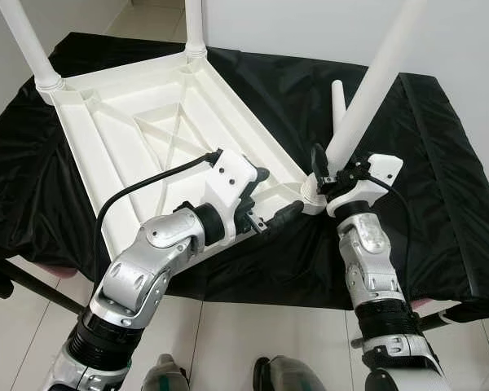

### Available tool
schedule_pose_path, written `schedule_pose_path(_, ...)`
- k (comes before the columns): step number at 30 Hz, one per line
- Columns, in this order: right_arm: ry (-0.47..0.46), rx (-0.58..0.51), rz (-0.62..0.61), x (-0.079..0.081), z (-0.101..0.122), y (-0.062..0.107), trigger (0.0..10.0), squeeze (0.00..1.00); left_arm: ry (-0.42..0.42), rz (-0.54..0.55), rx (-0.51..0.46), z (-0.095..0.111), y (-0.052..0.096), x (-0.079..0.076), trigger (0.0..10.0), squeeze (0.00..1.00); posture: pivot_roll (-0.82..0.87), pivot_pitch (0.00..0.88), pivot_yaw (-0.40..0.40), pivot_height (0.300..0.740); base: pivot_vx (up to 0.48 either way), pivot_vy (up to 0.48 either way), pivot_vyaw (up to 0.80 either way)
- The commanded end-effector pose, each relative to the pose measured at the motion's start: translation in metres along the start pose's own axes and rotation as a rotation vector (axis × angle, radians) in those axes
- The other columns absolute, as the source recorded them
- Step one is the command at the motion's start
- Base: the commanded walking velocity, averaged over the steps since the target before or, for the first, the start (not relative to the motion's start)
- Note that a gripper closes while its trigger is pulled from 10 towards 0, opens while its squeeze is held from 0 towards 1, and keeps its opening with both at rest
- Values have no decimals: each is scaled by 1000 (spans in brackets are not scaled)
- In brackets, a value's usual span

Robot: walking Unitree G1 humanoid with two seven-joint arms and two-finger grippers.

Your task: Building children table

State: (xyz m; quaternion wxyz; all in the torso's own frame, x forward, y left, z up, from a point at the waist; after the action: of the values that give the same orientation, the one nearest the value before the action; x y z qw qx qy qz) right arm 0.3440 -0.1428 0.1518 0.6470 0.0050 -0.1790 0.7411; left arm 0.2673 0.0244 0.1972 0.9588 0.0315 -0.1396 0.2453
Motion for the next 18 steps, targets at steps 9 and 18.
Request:
schedule_pose_path(9,43,201,-265,-1,-50,19,10000,0,0,-16,-4,2,-2,-6,10000,0,-15,66,-14,740,0,0,0)
schedule_pose_path(18,77,179,-366,-9,-48,19,10000,0,-4,-12,-6,3,-1,-6,10000,0,-6,62,-20,740,0,0,0)
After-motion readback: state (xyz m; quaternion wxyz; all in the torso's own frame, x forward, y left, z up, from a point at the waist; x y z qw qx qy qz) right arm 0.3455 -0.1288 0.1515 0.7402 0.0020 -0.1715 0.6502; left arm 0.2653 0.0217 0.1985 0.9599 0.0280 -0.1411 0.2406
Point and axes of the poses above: a point about 5 cm out from each wrist's last joint towards the gripper, its own y axis pointing back from the gripper into the wrist, its own z axis along the axis of the wrist's last joint, x = y × z, the point moved 3 cm from there along -y, pointing out of the wrist towards the gripper, and after that the axes turned 12 degrees about -y, right-handed, at the moved point
